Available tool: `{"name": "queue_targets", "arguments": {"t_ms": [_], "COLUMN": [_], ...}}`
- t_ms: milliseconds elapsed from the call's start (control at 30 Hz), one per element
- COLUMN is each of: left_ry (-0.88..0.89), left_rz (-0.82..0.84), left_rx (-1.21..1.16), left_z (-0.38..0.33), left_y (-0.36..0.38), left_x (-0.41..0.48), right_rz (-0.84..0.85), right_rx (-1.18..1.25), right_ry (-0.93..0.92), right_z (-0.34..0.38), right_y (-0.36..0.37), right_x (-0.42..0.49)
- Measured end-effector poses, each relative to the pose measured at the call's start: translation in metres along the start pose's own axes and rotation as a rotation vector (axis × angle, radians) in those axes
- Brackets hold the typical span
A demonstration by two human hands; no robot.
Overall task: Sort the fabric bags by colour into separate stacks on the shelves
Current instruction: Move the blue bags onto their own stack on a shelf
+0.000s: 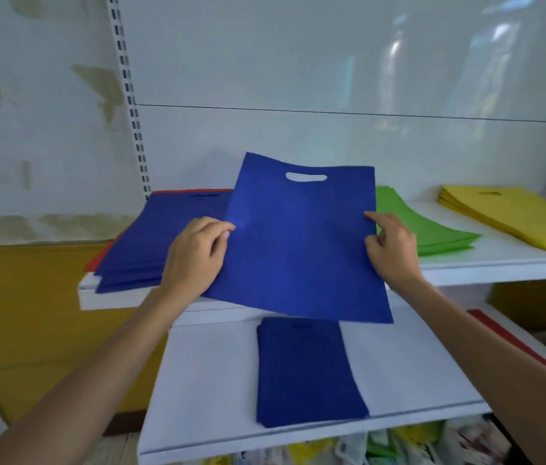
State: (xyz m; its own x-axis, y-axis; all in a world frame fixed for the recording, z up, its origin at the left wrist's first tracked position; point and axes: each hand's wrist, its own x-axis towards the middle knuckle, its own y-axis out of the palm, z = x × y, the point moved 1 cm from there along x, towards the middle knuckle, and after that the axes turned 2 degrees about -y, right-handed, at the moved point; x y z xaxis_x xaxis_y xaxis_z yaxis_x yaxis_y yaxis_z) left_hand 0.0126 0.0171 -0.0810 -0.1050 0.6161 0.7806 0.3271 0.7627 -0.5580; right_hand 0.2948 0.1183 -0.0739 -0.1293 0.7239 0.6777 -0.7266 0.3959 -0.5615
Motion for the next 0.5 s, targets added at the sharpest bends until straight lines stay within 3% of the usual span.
{"name": "queue_targets", "arguments": {"t_ms": [267,500], "left_ry": [0.084,0.044], "left_rz": [0.141,0.528], "left_rx": [-0.2,-0.264], "left_z": [-0.128,-0.188], "left_y": [0.086,0.161], "left_x": [-0.09,-0.214], "right_rz": [-0.064,0.047], "right_rx": [-0.103,-0.153], "right_ry": [0.346,0.639], "right_z": [-0.111,-0.182], "right_y": [-0.094,-0.136], "right_x": [-0.138,-0.269]}}
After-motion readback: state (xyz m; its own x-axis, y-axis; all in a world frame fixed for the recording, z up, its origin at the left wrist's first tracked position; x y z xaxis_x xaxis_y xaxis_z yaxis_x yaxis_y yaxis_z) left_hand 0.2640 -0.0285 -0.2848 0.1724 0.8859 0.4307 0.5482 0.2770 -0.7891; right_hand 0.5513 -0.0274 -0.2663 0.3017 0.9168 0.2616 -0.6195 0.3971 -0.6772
